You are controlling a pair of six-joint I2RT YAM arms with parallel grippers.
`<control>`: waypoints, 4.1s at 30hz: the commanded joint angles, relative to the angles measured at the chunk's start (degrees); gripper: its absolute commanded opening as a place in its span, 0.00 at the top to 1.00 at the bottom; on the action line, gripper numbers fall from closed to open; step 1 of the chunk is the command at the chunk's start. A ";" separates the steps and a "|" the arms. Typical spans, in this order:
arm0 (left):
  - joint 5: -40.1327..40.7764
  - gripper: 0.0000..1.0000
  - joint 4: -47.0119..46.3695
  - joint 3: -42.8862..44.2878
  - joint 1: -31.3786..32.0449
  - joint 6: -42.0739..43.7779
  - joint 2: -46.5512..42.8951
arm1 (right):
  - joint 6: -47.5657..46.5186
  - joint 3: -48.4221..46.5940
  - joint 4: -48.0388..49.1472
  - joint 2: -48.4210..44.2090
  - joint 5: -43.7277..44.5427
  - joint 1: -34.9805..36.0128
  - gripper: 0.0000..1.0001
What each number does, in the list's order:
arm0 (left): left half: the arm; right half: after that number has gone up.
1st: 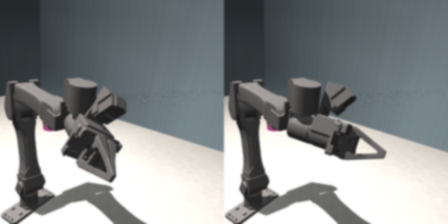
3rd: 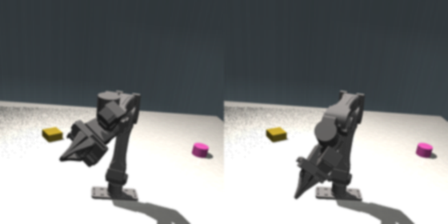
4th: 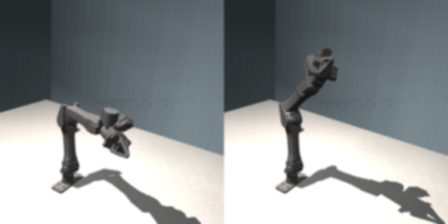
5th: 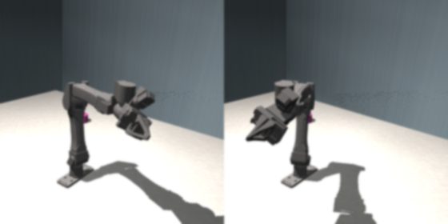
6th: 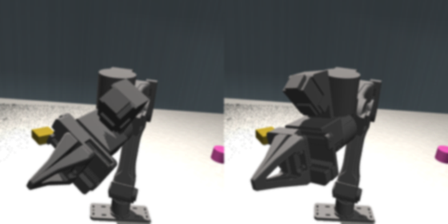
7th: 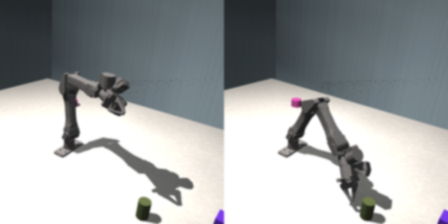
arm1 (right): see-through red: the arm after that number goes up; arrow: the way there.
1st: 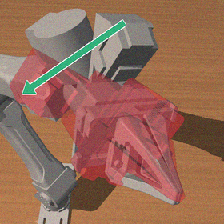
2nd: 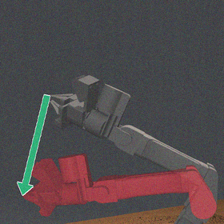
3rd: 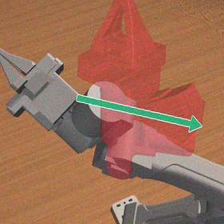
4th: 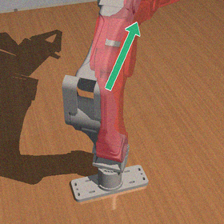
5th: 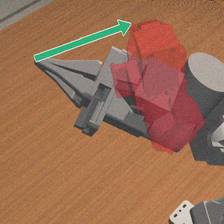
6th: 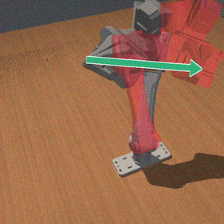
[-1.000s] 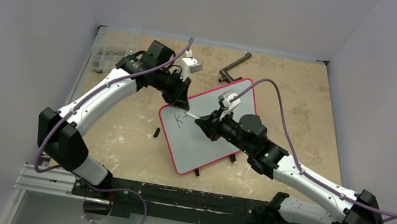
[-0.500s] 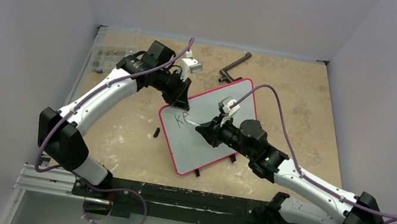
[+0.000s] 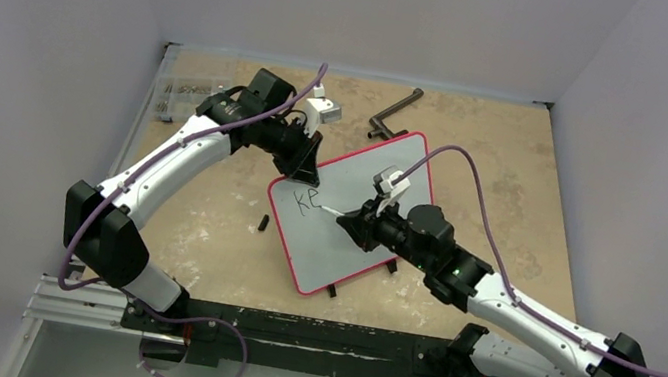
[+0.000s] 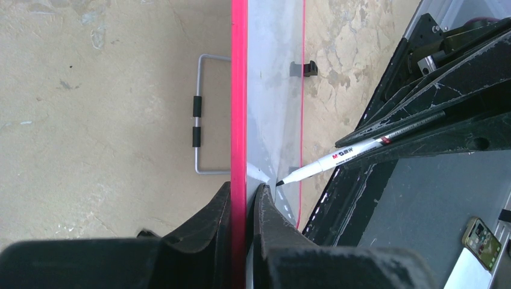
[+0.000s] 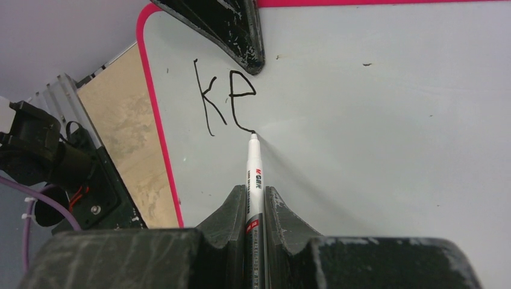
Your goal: Write a sentence on the whiteboard
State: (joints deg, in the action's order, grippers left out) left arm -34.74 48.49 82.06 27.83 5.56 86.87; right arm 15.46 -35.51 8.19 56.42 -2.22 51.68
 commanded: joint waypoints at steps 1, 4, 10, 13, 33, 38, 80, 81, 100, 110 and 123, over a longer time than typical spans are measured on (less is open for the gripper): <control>13.90 1.00 3.98 -2.43 1.65 8.20 1.65 | 0.03 -4.52 -1.93 -1.26 4.20 -0.44 1.00; 14.29 1.00 3.97 -2.37 1.72 8.15 1.42 | -0.07 -6.27 -2.03 -1.70 3.50 -0.44 1.00; 14.70 1.00 4.78 -1.21 2.43 7.56 1.29 | 0.01 -7.77 -1.55 -2.39 3.12 -0.44 1.00; 14.72 1.00 6.40 -0.04 2.42 7.58 2.12 | 0.01 -7.37 -1.23 -1.80 3.74 -0.44 1.00; 15.16 1.00 4.94 -2.50 2.43 7.07 -1.70 | 0.88 -3.48 -0.38 -0.61 3.10 -0.46 1.00; 15.47 1.00 4.90 -2.80 2.40 7.01 -1.69 | 0.86 -3.26 -0.62 0.25 4.12 -0.44 1.00; 16.57 1.00 4.77 -3.33 2.45 7.23 -2.48 | 0.21 -2.49 -3.26 0.04 3.76 -0.50 1.00; 16.55 1.00 4.77 -3.33 2.41 7.21 -2.50 | 0.39 -2.08 -3.46 -0.38 3.75 -0.52 1.00; 16.66 1.00 4.68 -3.63 2.45 7.29 -2.84 | -0.15 -7.11 -6.17 -5.94 7.78 -0.53 1.00; 16.57 1.00 4.68 -3.83 2.49 7.31 -3.10 | -0.32 -10.22 -4.35 -2.30 10.41 -0.53 1.00; 16.23 1.00 4.59 -3.93 2.41 7.27 -3.45 | 0.48 -8.40 -3.08 -0.22 10.01 -0.53 1.00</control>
State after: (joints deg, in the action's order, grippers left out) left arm -31.38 49.36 80.73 29.76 4.91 82.91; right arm 16.01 -43.44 2.79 56.25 6.72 51.31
